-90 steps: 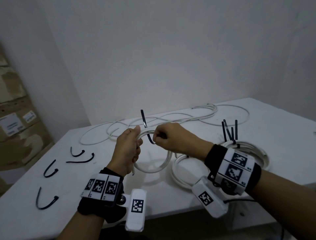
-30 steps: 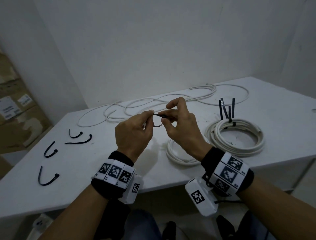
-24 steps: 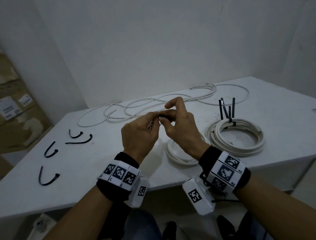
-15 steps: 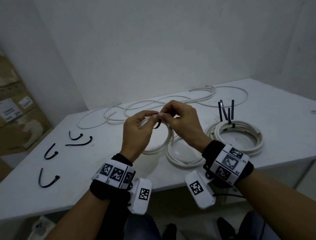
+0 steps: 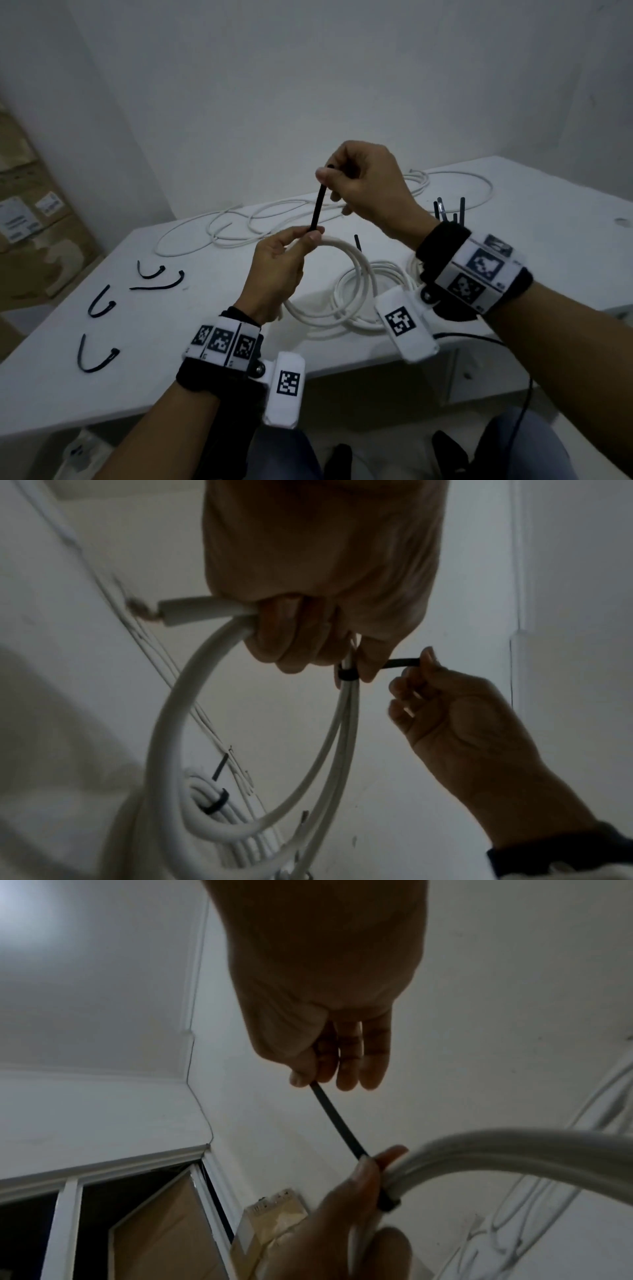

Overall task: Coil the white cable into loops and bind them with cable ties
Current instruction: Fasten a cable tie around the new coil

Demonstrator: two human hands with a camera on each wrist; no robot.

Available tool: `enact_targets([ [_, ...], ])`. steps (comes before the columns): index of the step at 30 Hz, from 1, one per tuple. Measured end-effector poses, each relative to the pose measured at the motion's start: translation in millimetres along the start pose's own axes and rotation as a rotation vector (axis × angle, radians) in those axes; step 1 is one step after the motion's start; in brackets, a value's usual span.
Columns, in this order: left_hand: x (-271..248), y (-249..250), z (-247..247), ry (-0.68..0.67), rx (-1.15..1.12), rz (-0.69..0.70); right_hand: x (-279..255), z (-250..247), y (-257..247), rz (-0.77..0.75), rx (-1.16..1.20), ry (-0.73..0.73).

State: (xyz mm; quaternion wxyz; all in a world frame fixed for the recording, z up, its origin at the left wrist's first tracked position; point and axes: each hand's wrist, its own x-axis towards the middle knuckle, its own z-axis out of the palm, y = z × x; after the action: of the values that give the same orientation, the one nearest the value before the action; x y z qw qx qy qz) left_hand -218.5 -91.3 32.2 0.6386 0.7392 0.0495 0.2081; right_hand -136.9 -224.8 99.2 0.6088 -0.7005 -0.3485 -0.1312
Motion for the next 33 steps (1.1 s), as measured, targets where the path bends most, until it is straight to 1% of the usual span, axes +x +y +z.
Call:
enact_targets([
  [2,3.9,3.4,1.6,0.033,-0.029,-0.015,-2.5,6.3,0.8,0.024,0.082,0.034],
  [4,5.7,6.3,1.9,0.057,-0.065,-0.020,-9.4,13.0,5.3,0.005,0.114,-0.013],
  [7,6.5,9.0,3.1,0.063,-0.076,-0.027,-21.5,20.8,17.1,-0.059,0.002,-0.094],
  [9,4.6,10.0,4.8,0.050,-0.064,-0.028,-26.5,24.2,23.0,-0.081,-0.068,-0.092],
  [13,-2.5,10.4,8.9,0.000,-0.054,-0.026,-21.3,26.0,21.0,-0.014,-0.143,-0.019],
  [19,-10.6,15.3,13.4,-0.042,-0.072,-0.069,-4.7,24.3,14.2,0.063,-0.244,-0.068],
  [24,-14.3,9.9,17.0,-0.067,-0.024,-0.108,-8.6,26.4,28.0,0.152,-0.188,-0.085],
  [26,-14.4,4.6,16.3,-0.055,0.000,-0.111,-11.9,25.8,33.1,0.173,-0.140,-0.116],
  [29,-11.5,-1.0,11.7,0.005,-0.010,-0.139,-11.8,18.2,29.8,0.151,-0.129,-0.212],
  [33,-1.2,3.9,1.5,0.079,-0.140,-0.178,-11.3,-5.9,29.7,0.088,-0.237,-0.286],
])
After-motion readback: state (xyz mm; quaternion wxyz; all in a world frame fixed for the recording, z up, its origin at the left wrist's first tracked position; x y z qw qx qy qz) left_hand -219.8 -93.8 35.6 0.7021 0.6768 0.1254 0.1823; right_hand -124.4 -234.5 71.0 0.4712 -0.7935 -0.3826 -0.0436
